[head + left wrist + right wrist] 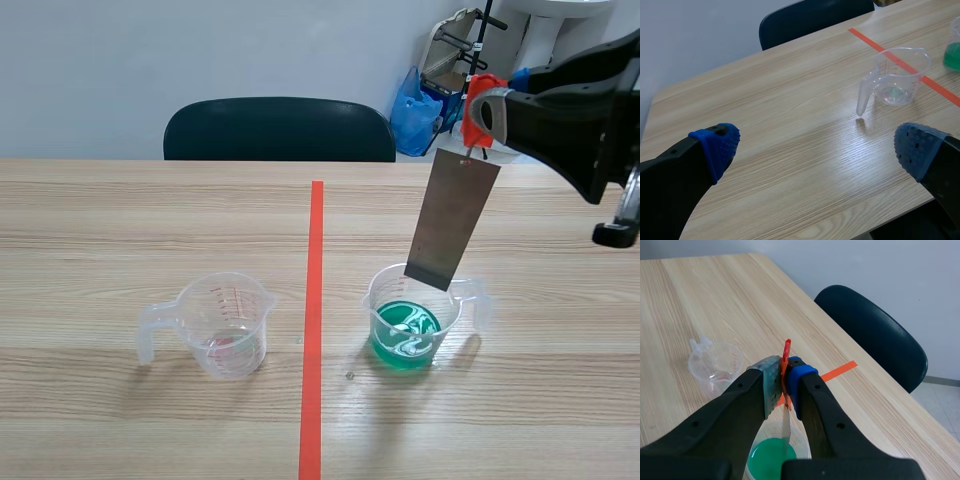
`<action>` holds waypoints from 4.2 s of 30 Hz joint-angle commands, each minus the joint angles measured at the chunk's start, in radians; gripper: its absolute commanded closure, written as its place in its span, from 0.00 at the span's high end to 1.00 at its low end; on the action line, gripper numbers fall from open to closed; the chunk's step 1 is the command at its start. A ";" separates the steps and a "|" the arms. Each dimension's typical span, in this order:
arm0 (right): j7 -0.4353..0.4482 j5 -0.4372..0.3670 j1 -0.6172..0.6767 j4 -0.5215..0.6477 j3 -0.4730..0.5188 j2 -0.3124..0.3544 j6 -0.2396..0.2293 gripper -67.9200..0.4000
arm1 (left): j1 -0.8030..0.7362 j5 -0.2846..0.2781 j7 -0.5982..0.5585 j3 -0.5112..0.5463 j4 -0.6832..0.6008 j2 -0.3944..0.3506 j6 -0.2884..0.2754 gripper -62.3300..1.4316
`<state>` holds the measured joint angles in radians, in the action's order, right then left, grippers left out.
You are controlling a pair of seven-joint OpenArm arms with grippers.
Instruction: Do the redox reaction experiment
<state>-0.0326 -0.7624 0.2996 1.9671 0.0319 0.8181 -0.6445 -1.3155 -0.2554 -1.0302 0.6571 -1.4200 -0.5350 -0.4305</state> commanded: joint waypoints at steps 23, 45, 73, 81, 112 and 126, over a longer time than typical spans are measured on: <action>-0.127 -0.174 -0.012 0.117 0.105 0.010 -0.011 0.02 | -0.001 -0.013 -0.022 0.002 -0.003 0.000 -0.006 1.00; -0.162 -0.196 -0.014 0.142 0.106 0.010 -0.011 0.02 | -0.001 -0.013 -0.029 0.002 -0.003 0.000 -0.006 1.00; -0.187 -0.196 -0.014 0.142 0.106 0.010 -0.011 0.02 | -0.001 -0.013 -0.055 0.002 -0.003 0.000 -0.006 1.00; -0.187 -0.196 -0.014 0.142 0.106 0.010 -0.011 0.02 | -0.001 -0.013 -0.054 0.002 -0.003 0.000 -0.006 1.00; -0.187 -0.196 -0.014 0.142 0.106 0.010 -0.011 0.02 | -0.001 -0.013 -0.051 0.002 -0.003 0.000 -0.006 1.00; -0.187 -0.196 -0.014 0.142 0.106 0.010 -0.011 0.02 | -0.001 -0.013 -0.051 0.002 -0.003 0.000 -0.006 1.00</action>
<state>-0.2344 -0.9401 0.2993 2.0949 0.1230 0.8181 -0.6594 -1.3155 -0.2577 -1.0698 0.6571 -1.4200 -0.5350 -0.4305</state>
